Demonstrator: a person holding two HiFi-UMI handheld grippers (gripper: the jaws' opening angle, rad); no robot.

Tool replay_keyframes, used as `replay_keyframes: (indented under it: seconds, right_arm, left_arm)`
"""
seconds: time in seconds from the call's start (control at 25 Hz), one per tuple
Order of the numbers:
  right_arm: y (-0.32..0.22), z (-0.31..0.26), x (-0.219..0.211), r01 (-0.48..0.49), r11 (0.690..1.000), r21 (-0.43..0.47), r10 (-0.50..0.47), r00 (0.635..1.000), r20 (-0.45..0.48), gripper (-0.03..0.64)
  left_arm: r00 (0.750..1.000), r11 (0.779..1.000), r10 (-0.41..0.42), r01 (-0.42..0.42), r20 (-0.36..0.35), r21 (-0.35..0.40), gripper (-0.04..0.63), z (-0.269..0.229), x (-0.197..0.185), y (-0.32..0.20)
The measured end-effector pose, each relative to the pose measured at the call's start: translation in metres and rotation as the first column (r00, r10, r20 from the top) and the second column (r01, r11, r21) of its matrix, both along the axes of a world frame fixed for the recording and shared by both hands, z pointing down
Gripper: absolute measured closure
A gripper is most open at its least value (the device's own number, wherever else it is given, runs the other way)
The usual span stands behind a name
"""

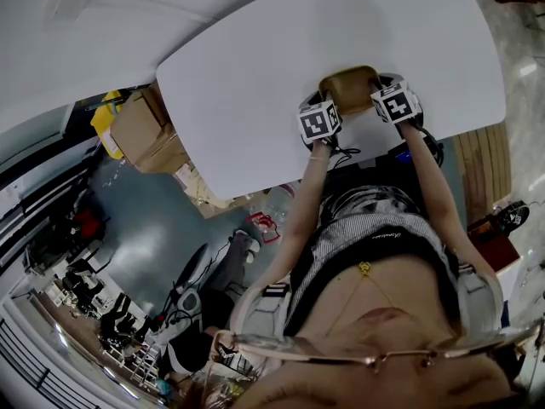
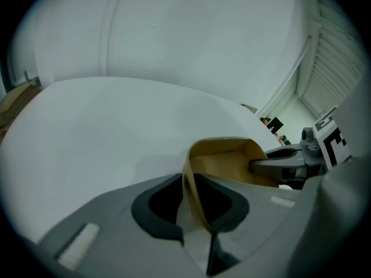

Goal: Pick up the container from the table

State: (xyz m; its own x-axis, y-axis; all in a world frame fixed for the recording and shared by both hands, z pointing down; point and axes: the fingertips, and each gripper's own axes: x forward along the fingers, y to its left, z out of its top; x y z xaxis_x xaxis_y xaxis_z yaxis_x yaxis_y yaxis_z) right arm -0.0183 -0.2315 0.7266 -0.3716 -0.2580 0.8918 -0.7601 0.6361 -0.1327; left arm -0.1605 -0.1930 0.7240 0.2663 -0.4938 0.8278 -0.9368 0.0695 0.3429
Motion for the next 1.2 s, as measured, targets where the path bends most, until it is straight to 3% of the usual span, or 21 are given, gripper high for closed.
replay_keyframes:
  seconds: [0.52, 0.76, 0.92, 1.2]
  right_arm:
    - [0.0049, 0.0025, 0.0025, -0.036, 0.999, -0.025, 0.036, 0.999, -0.025, 0.551]
    - [-0.0006, 0.0012, -0.0028, 0.057, 0.997, 0.045, -0.054, 0.997, -0.053, 0.540]
    - [-0.0005, 0.0026, -0.0040, 0.080, 0.996, 0.027, -0.079, 0.997, -0.017, 0.535]
    - [-0.0048, 0.0034, 0.0002, 0.043, 0.999, -0.021, -0.043, 0.999, 0.019, 0.534]
  left_arm:
    - [0.997, 0.999, 0.040, -0.042, 0.065, 0.033, 0.535, -0.0040, 0.0033, 0.0001]
    - [0.994, 0.996, 0.083, -0.085, 0.070, 0.025, 0.531, -0.0039, 0.0030, -0.0022]
    - [0.994, 0.996, 0.087, -0.088, 0.063, 0.017, 0.529, 0.0002, 0.0032, -0.0008]
    - [0.994, 0.996, 0.089, -0.090, 0.056, 0.012, 0.531, 0.0031, 0.0048, -0.0026]
